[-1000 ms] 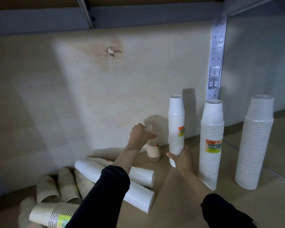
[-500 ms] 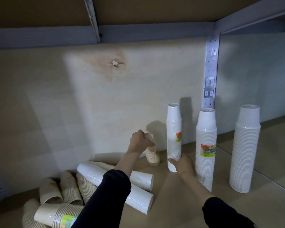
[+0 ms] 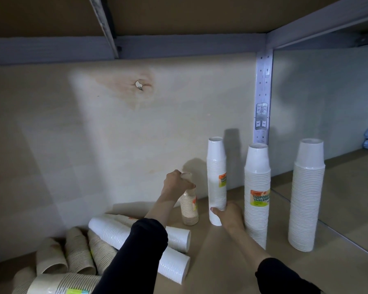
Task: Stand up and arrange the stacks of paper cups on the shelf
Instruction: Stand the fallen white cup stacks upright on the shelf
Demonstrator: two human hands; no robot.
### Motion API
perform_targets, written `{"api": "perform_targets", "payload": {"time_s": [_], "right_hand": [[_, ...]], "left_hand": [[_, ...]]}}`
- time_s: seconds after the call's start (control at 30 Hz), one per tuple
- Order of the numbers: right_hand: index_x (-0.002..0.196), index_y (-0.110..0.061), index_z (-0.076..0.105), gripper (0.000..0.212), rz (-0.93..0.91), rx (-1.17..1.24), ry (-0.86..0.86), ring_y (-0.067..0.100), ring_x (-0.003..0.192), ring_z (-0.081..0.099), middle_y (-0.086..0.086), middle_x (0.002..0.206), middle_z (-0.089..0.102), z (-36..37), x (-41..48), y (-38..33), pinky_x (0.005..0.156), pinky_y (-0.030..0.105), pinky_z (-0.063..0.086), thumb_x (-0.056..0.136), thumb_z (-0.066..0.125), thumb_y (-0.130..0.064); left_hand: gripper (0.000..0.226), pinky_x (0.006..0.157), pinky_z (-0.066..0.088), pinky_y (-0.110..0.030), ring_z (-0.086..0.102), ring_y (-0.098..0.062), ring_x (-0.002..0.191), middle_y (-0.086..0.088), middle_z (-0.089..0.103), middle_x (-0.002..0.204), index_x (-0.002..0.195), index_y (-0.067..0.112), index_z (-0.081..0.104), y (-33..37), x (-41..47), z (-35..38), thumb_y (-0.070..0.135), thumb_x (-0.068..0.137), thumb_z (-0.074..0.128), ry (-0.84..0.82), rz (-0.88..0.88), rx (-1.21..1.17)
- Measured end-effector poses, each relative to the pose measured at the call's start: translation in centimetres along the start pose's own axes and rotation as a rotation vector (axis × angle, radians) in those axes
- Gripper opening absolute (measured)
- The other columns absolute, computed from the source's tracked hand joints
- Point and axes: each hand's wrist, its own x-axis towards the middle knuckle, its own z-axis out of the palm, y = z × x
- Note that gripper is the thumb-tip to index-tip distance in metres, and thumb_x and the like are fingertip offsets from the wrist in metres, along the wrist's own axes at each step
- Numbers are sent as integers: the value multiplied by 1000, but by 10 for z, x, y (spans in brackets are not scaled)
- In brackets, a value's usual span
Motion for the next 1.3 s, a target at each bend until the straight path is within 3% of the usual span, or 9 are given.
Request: {"api": "perform_targets", "payload": {"time_s": [0.17, 0.4, 0.67, 0.8, 0.93, 1.07, 1.13, 1.23, 1.3], "right_hand": [[111, 7, 59, 51, 6, 18, -5, 35, 108, 60, 22, 117, 64, 1, 1, 3, 92, 39, 50, 76, 72, -27], [115, 4, 58, 45, 67, 23, 0, 34, 108, 61, 20, 118, 64, 8, -14, 8, 76, 26, 41, 78, 71, -19], [114, 7, 59, 38, 93, -96, -80, 33, 112, 59, 22, 120, 62, 20, -39, -14, 88, 33, 48, 85, 64, -17], [107, 0, 65, 33, -102, -150, -193, 28, 105, 63, 15, 112, 68, 34, -49, -33, 73, 24, 40, 84, 63, -23], [122, -3, 55, 48, -251, -162, -357, 17, 101, 55, 5, 108, 58, 54, -59, -47, 79, 19, 37, 81, 68, -24], [136, -4, 41, 63, -320, -257, -504, 21, 125, 49, 8, 138, 48, 70, -58, -60, 84, 19, 42, 82, 67, -26], [128, -4, 48, 57, -297, -296, -605, 22, 117, 53, 8, 130, 51, 75, -55, -65, 74, 19, 41, 80, 69, -28], [80, -11, 54, 23, -303, -415, -680, 17, 79, 51, 5, 90, 53, 81, -49, -67, 55, 19, 32, 76, 70, -27], [89, -8, 57, 27, -325, -485, -718, 18, 81, 48, 7, 92, 52, 81, -48, -67, 54, 20, 32, 75, 70, -27]], "left_hand": [[54, 85, 48, -35, 58, -31, 111, -17, 60, 119, 114, -4, 54, -5, -4, -1, 24, 73, 76, -12, 5, 19], [67, 94, 45, -31, 54, -26, 117, -12, 56, 128, 129, 1, 46, -26, -17, -17, 26, 75, 76, -20, -5, 55], [43, 93, 45, -30, 55, -28, 116, -14, 58, 126, 124, 1, 53, -81, -37, -62, 13, 84, 62, 145, -153, 155], [37, 97, 44, -36, 54, -34, 118, -19, 55, 127, 121, -3, 52, -114, -46, -86, 14, 88, 55, 262, -280, 214], [52, 104, 37, -40, 46, -37, 124, -25, 47, 132, 127, -10, 42, -137, -54, -99, 26, 92, 54, 341, -405, 242], [65, 109, 34, -37, 37, -33, 133, -22, 43, 140, 135, -10, 35, -148, -54, -106, 34, 91, 54, 299, -542, 205], [65, 110, 36, -37, 40, -33, 133, -21, 44, 141, 135, -7, 38, -153, -53, -108, 35, 89, 56, 258, -602, 82], [66, 105, 44, -40, 51, -36, 123, -23, 51, 134, 131, -9, 43, -159, -49, -107, 34, 85, 62, 233, -630, -133], [64, 103, 46, -40, 56, -36, 117, -26, 55, 127, 127, -11, 45, -162, -48, -107, 30, 83, 66, 248, -644, -223]]}}
